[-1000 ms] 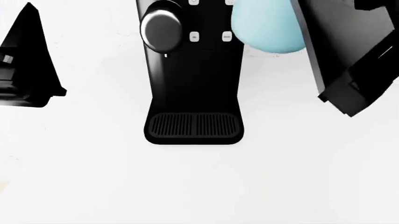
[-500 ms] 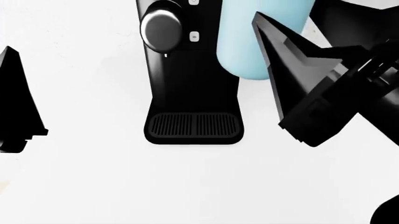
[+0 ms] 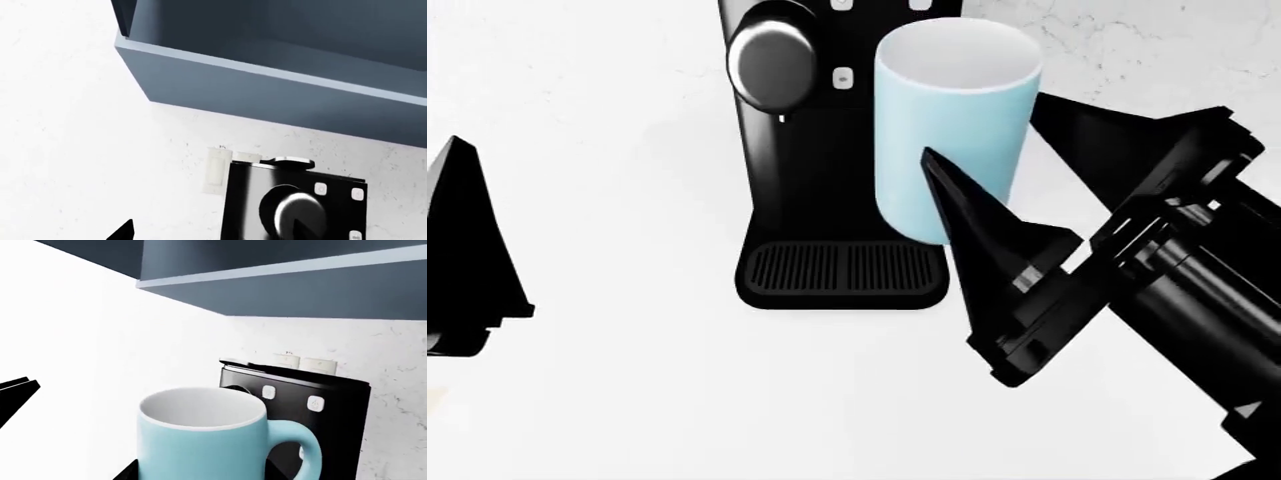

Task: Pick the mug from the cabinet, place it under the coffee machine dispenser, and press the start button.

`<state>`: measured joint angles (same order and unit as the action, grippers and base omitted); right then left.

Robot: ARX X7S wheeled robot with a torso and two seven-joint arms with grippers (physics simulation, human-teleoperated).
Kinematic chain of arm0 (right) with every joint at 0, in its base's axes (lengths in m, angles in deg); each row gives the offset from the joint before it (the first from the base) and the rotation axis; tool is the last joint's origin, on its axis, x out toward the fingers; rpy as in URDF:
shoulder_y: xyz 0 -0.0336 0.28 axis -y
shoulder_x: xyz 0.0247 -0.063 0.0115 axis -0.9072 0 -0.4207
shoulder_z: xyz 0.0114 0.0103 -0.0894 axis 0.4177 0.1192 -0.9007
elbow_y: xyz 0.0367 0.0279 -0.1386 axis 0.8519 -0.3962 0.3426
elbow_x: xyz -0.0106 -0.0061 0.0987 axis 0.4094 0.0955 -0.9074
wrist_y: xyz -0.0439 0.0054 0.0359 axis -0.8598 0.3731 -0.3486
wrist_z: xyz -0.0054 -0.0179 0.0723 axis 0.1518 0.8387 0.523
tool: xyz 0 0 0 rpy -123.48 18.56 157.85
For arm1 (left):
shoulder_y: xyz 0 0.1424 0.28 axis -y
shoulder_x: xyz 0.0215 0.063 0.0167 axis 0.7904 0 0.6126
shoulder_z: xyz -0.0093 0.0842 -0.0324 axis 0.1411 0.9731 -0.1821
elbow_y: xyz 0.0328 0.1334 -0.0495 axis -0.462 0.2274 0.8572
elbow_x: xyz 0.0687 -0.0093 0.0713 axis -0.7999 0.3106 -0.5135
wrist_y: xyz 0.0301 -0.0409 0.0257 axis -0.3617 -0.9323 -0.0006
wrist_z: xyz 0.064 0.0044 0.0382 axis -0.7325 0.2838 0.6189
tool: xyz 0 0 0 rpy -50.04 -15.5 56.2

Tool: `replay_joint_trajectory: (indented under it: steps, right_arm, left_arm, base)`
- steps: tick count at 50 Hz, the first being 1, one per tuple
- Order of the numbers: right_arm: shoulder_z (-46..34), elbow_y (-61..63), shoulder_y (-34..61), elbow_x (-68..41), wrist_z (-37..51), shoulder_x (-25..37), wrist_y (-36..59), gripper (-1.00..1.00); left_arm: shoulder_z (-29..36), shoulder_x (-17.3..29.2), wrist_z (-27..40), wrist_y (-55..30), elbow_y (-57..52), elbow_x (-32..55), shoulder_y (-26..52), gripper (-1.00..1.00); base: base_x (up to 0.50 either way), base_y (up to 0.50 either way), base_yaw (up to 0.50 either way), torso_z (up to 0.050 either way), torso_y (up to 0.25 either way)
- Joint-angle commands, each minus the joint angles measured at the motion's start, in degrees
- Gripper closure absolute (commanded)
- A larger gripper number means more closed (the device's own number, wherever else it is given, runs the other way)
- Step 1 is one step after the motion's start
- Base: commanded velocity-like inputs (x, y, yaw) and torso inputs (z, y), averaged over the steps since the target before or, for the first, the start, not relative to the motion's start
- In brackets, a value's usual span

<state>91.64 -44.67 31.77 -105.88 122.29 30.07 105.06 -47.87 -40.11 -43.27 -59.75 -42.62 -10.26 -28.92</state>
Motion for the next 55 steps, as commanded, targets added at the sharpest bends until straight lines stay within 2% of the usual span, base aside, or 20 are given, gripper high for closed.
replay_joint_trajectory:
  steps: [1,10,15,23,43,55]
  right_arm:
    - [-0.88,3.31,-1.26,3.06,-2.45,0.74,0.26,1.00]
    - [0.34,7.10,-4.53,8.68,-7.94,-0.70,1.58,1.00]
    - [0.20,10.16,-7.24,16.72,-14.86,-2.61,2.33,1.00]
    - [-4.22,12.37,-11.00,30.03,-24.01,-4.24,-0.92,1.00]
    - [-16.46,10.97,-18.50,49.75,-33.03,-4.81,-14.12,1.00]
    - [-20.76,9.16,-19.19,54.89,-34.26,-6.01,-19.78,1.00]
  left_arm:
    - [0.31,-0.65,-0.92,1.17,-0.10,-0.99,-1.95,-1.00]
    - [0.50,-0.63,-1.12,2.13,-0.06,-1.39,-3.07,-1.00]
    - [0.90,-0.63,-1.30,2.57,0.10,-1.84,-3.33,-1.00]
    - [1.16,-0.63,-1.39,3.23,0.20,-2.17,-3.87,-1.00]
    - [2.62,-1.21,-2.14,4.68,0.37,-3.42,-5.01,-1.00]
    - [2.61,-2.45,-3.22,6.04,0.35,-3.86,-7.27,-1.00]
  base:
    - [0.00,0.00,0.00,0.000,0.000]
    - [0.00,0.00,0.00,0.000,0.000]
    - [0.00,0.00,0.00,0.000,0.000]
    - [0.00,0.00,0.00,0.002,0.001]
    - [0.00,0.00,0.00,0.000,0.000]
    - [0.00,0.00,0.00,0.000,0.000]
